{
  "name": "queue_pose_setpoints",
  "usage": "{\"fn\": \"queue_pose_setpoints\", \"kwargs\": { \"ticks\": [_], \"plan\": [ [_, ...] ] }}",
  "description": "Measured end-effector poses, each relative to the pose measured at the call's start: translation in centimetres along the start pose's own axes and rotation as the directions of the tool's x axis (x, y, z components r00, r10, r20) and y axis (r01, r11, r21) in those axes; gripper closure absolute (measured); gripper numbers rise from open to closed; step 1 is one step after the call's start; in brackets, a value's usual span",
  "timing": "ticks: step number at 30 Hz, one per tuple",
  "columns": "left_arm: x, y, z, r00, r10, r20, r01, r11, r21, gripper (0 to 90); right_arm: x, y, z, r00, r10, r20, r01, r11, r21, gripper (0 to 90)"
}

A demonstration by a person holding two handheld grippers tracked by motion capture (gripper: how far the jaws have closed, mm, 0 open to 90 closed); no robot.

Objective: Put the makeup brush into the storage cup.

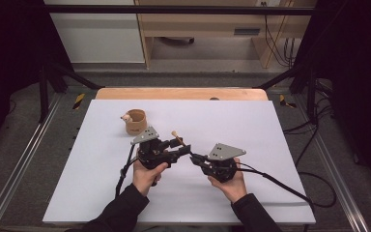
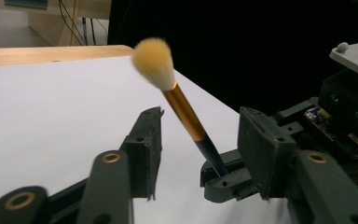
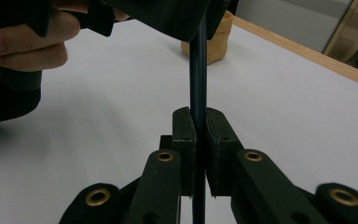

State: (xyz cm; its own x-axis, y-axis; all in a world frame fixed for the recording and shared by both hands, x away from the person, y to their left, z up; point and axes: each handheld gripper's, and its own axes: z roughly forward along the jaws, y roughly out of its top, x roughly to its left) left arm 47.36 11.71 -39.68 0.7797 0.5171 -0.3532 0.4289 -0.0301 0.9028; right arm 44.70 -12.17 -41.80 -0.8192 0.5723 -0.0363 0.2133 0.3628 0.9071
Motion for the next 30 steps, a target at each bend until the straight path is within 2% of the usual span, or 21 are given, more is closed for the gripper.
{"fn": "queue_pose_setpoints", "kwargs": {
  "ticks": [17, 30],
  "plan": [
    [0.12, -0.22, -0.2, 0.9992, -0.032, 0.023, 0.032, 0.9994, -0.015, 75.4, 0.21, -0.25, 0.22, 0.9999, -0.008, -0.012, 0.008, 0.9999, 0.011, 83.6],
    [-0.43, -0.37, -0.26, 0.9987, -0.021, 0.047, 0.022, 0.9996, -0.018, 81.1, 0.36, -0.48, 0.41, 0.9997, -0.016, -0.017, 0.016, 0.9996, 0.023, 83.2]
  ]
}}
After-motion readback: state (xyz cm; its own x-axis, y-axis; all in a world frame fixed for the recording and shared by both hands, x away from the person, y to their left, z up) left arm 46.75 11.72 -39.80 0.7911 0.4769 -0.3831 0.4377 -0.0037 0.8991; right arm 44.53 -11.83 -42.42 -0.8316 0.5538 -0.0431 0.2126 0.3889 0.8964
